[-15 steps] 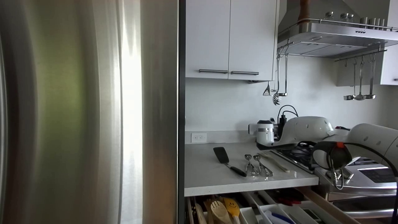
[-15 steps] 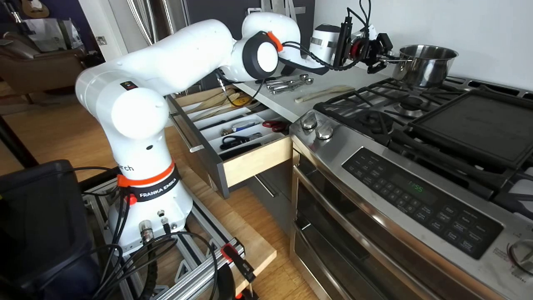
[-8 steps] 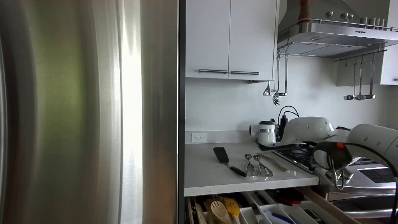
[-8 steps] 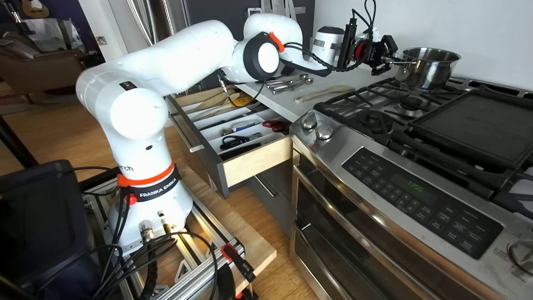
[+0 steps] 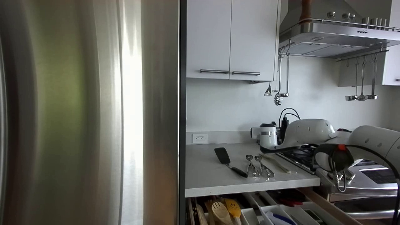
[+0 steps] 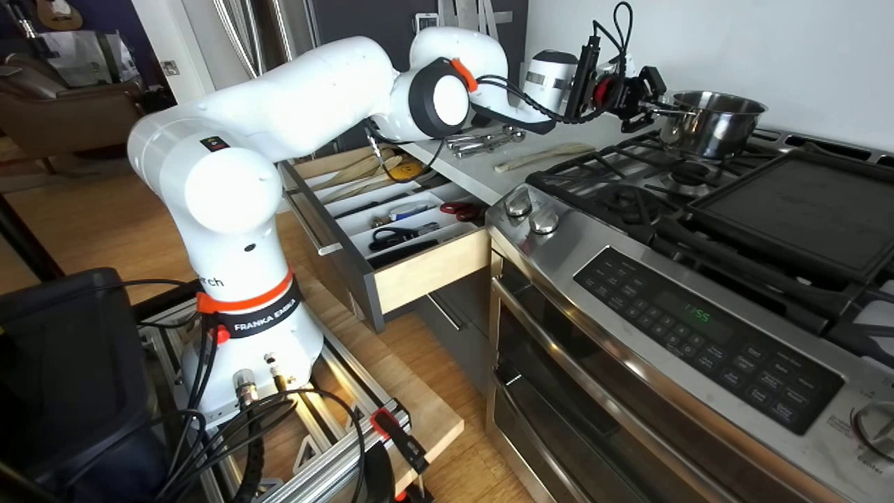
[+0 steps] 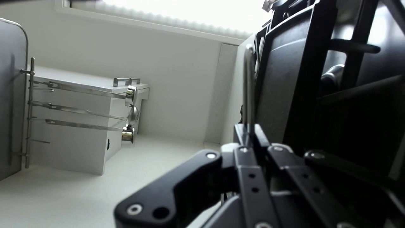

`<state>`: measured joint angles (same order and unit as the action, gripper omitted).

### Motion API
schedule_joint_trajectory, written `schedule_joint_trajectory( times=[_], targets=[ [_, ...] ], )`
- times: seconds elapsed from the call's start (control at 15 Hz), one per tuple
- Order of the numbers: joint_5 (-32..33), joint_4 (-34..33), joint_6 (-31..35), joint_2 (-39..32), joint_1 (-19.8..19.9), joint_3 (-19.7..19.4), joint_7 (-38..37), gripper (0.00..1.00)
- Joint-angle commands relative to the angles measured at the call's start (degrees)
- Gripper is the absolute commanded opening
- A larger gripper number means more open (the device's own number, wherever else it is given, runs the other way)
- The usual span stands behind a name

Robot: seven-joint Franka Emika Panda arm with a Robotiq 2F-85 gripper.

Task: Pick up the silver pot and put it on the top left cooker on the stove hob

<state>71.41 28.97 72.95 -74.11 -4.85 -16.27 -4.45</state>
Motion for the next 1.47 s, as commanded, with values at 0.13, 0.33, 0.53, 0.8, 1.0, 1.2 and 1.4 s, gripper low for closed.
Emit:
schedule_joint_trajectory(
  times=[0.13, 0.33, 0.53, 0.8, 1.0, 1.2, 1.4],
  targets=[
    [1.4, -0.5, 0.9, -0.7, 0.0, -1.2, 0.3, 0.02],
    [1.6, -0.4, 1.0, -0.6, 0.0, -1.2, 0.4, 0.37],
    [1.6, -0.2, 1.0, -0.4, -0.2, -1.4, 1.0, 0.6],
    [1.2, 0.4, 1.4, 0.1, -0.7, -0.8, 3.4, 0.91],
    [0.6, 0.7, 3.2, 0.4, -0.9, 0.0, 6.1, 1.0],
    [-0.4, 1.5, 9.3, 1.5, -1.4, 2.4, 10.1, 1.0],
    [-1.0, 2.2, 15.8, 3.0, -2.1, 5.0, 12.5, 1.0]
  ],
)
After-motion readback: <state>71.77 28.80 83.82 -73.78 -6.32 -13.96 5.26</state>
